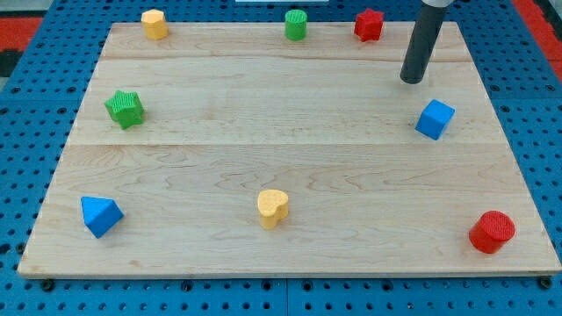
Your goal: Move blue cube towards center
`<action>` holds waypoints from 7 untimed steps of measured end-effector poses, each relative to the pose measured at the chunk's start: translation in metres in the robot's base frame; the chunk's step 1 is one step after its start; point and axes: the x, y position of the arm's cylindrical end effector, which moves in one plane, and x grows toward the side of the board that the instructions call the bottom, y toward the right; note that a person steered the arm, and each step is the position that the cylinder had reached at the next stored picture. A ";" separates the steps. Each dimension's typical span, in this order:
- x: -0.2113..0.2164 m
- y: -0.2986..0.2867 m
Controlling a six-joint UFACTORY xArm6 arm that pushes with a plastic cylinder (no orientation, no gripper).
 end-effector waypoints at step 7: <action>0.033 0.014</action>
